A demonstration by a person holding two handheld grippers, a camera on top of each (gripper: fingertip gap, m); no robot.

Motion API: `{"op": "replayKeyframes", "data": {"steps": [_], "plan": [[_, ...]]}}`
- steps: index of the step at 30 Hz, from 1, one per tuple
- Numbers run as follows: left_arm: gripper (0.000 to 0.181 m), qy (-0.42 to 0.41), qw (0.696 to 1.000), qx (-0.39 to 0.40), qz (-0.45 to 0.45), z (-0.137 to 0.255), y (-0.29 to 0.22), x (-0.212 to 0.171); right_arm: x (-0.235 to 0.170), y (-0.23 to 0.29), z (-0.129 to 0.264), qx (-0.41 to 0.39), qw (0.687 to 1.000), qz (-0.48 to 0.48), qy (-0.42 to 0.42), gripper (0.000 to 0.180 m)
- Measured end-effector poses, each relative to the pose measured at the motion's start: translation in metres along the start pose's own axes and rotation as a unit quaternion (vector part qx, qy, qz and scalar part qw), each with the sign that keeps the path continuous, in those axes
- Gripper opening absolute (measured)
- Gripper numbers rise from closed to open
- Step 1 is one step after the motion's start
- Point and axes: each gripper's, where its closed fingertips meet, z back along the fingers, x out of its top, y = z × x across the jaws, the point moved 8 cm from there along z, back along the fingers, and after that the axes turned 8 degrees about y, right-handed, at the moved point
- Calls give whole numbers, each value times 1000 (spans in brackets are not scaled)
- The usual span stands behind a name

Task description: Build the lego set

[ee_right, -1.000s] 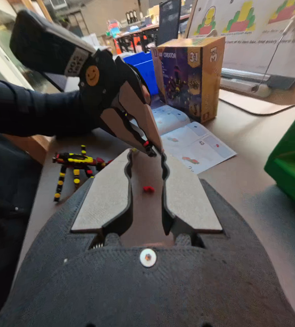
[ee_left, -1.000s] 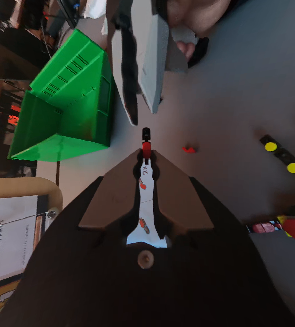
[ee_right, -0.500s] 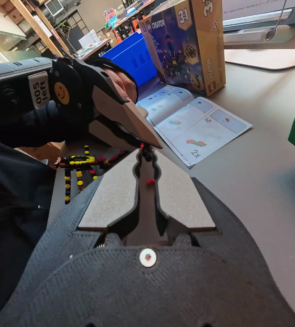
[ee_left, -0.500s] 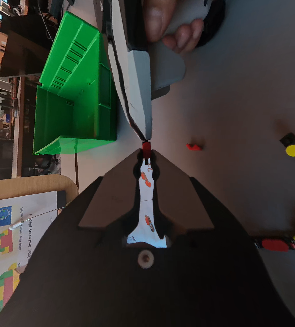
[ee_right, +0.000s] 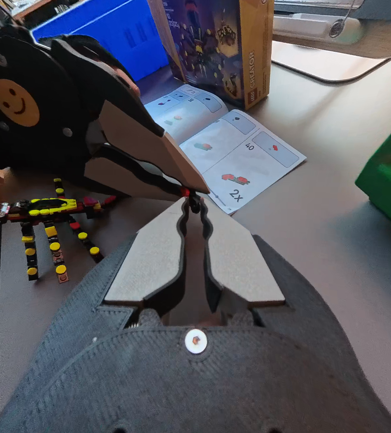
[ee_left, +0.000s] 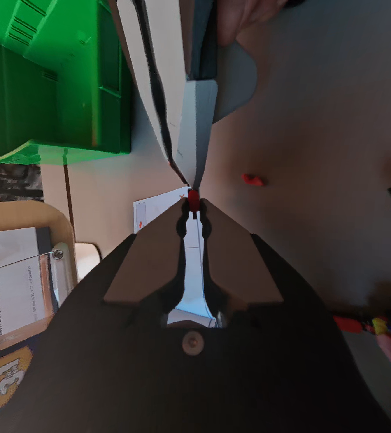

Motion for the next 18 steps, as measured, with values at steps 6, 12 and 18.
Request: {"op": "replayKeyframes", "data": {"steps": [6,12,18], "plan": [[7,-109,987,-89,72,8,5,1,2,4,8,80,996,-33,-32,5],[6,-256,959,-101,70,35,8,0,7,12,20,237,964,-82,-89,4],[6,-332,939,-57,72,48,12,3,11,12,24,385,896,-165,-147,4]]}}
